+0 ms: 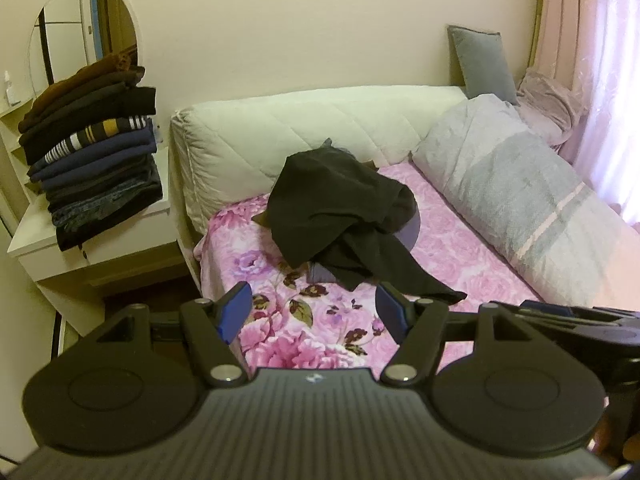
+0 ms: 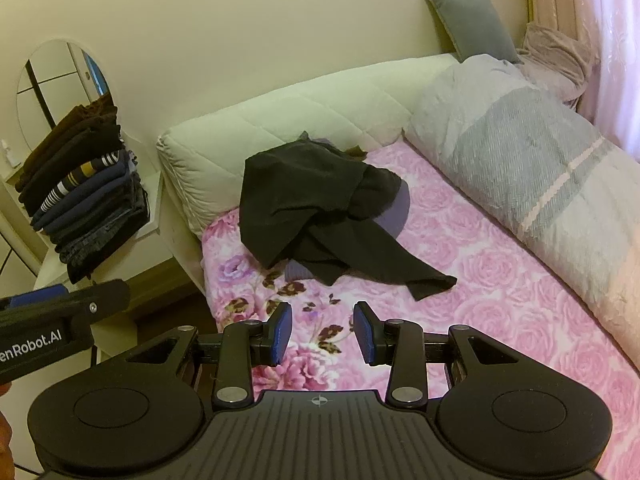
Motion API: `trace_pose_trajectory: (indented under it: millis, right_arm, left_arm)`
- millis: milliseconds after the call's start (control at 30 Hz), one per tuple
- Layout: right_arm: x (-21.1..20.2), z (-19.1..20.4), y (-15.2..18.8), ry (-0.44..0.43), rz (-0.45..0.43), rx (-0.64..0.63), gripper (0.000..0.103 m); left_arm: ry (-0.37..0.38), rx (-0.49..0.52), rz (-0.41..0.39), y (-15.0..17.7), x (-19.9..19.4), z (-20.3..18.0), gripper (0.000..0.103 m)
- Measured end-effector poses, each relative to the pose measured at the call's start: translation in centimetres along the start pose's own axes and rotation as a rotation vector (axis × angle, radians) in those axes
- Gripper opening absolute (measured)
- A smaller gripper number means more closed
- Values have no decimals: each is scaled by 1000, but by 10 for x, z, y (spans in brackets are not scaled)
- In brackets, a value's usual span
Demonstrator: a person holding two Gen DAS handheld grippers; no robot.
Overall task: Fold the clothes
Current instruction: 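Approach the crumpled dark trousers on the bed with both tools open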
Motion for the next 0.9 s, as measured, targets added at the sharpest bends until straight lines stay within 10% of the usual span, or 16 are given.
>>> trace_pose_trajectory:
  millis: [900]
  right_arm:
    - [-24,-9,14,-12,-53,43,38]
  left_arm:
    - [-10,11,-12,83,-31,20,65]
Point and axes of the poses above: each gripper's, at about its wrist camera, not at the fingertips, and x roughly the way its jaws point, z to its left, y to its underside, the point moved 4 cm from there along x, roughly the way its jaws point, and after that the axes turned 7 degrees about x, right-handed, at the moved point
